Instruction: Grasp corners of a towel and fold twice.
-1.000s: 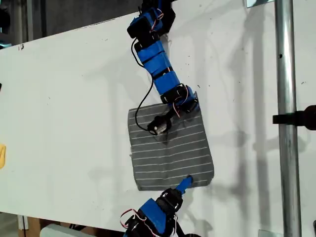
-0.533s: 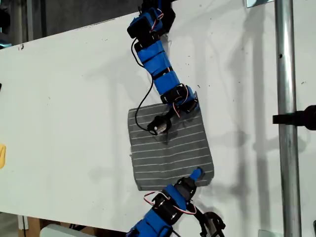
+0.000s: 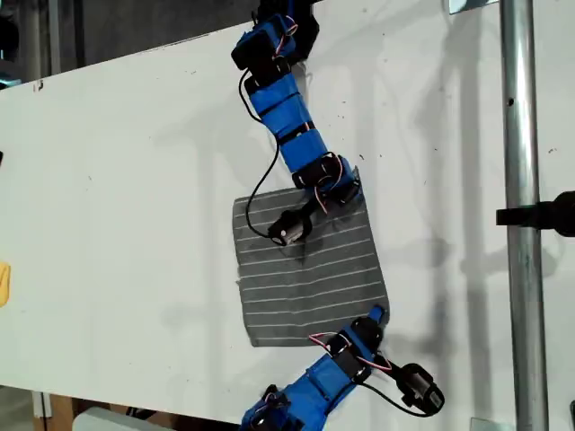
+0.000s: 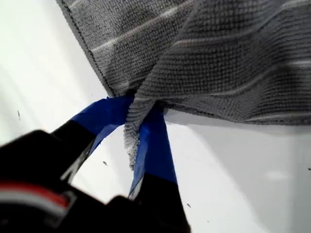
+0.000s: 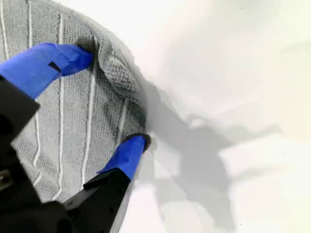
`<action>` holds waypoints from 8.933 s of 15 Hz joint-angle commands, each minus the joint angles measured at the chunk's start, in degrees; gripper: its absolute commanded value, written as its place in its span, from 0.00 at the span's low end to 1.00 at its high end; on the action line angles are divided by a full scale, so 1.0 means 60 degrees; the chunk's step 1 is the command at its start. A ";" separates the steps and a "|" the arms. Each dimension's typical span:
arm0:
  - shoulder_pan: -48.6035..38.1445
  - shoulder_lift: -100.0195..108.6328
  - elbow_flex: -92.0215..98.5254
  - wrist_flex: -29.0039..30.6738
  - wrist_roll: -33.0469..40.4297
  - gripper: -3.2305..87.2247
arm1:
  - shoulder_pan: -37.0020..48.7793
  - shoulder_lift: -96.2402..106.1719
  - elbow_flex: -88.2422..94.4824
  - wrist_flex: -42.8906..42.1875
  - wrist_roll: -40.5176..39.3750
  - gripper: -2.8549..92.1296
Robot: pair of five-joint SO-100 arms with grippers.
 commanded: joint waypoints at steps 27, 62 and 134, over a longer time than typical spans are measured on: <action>-0.7002 0.6343 0.2476 0.1392 0.5493 0.01 | 0.5552 0.4014 0.1611 -0.1143 -0.4570 0.03; -0.4043 2.1636 1.1689 -0.0659 0.2607 0.01 | 0.7646 1.5044 1.0078 0.2593 0.0264 0.39; -0.3354 2.1621 1.4839 0.0059 0.8892 0.05 | 0.6035 2.2881 1.6992 0.1040 0.3809 0.13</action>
